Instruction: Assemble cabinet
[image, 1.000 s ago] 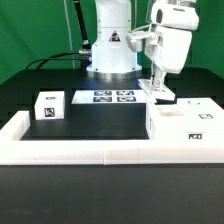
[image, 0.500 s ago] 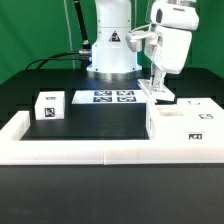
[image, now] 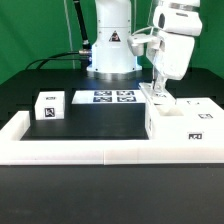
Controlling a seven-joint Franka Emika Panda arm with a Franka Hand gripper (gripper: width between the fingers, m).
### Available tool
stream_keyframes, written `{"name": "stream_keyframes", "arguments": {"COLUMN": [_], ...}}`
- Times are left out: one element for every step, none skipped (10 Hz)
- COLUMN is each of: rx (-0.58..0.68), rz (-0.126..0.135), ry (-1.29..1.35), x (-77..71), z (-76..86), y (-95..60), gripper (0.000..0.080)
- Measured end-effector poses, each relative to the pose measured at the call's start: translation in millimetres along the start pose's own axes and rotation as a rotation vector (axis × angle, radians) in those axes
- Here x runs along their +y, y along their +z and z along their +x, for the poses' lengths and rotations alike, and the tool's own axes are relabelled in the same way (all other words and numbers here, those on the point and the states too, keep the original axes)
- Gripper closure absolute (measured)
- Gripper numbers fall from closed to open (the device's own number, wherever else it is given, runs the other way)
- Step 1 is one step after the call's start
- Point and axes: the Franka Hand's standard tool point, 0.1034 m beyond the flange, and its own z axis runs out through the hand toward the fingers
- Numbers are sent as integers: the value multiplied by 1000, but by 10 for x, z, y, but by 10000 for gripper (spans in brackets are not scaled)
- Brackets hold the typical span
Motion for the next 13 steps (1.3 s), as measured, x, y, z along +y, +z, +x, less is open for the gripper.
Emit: {"name": "stream_keyframes", "arguments": {"rx": [0, 0, 0, 0, 0, 1, 3, 9, 12, 41, 91, 114, 145], "rz": [0, 0, 0, 0, 0, -1, -2, -2, -3, -8, -6, 0, 4], "ry": [0, 0, 0, 0, 0, 0, -9, -20, -26, -47, -35, -41, -33], "x": [-2, -2, -2, -2, -2, -3, -4, -13, -20, -16, -33, -51, -55], "z": [0, 1, 1, 1, 2, 1, -6, -32, -33, -72, -176, -257, -356], "y": [1, 1, 1, 1, 1, 1, 2, 9, 8, 22, 52, 77, 101], "gripper": [728, 728, 728, 728, 728, 728, 728, 728, 728, 728, 728, 728, 728]}}
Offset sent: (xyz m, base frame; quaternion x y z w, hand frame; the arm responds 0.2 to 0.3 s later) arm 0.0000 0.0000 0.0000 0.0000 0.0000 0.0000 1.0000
